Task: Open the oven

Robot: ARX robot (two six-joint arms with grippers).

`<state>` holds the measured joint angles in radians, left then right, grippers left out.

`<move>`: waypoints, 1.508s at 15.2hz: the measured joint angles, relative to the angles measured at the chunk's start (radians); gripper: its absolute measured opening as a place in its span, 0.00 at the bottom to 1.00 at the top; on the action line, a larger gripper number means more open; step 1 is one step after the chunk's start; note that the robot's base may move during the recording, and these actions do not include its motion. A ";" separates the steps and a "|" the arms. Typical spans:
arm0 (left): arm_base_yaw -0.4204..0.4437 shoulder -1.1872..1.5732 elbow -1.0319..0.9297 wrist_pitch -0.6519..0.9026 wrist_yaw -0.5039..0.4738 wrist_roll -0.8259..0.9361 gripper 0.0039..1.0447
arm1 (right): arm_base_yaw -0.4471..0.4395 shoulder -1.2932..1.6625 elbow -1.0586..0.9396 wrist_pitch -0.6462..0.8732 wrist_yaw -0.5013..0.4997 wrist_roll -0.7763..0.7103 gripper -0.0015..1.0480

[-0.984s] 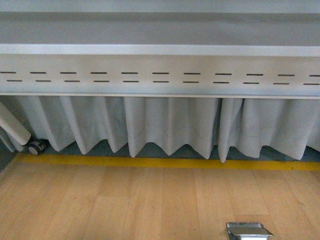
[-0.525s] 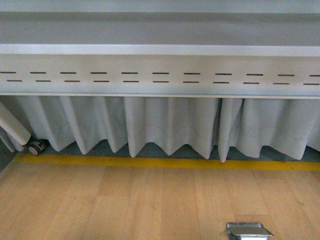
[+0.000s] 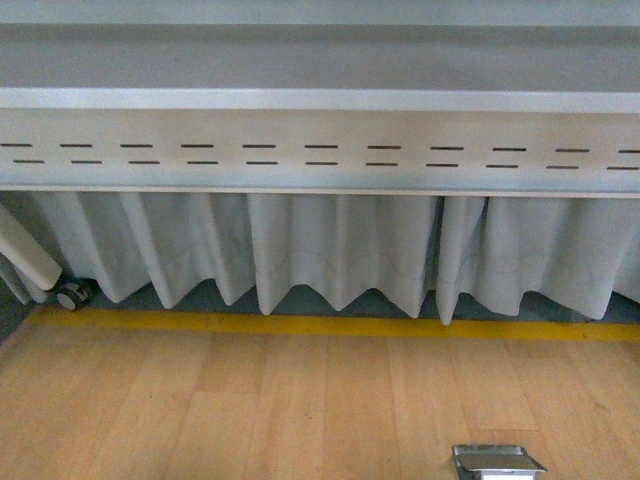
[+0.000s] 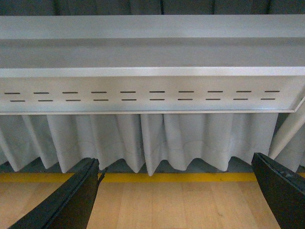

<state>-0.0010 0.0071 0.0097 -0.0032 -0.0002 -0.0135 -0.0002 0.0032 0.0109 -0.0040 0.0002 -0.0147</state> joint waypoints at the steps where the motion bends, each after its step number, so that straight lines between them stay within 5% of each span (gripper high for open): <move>1: 0.000 0.000 0.000 0.000 0.000 0.000 0.94 | 0.000 0.000 0.000 0.000 0.000 0.000 0.94; 23: 0.000 0.000 0.000 0.000 0.000 0.000 0.94 | 0.000 0.000 0.000 0.000 0.000 0.000 0.94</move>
<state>-0.0010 0.0071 0.0097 -0.0032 -0.0002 -0.0135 -0.0002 0.0032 0.0109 -0.0040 -0.0002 -0.0147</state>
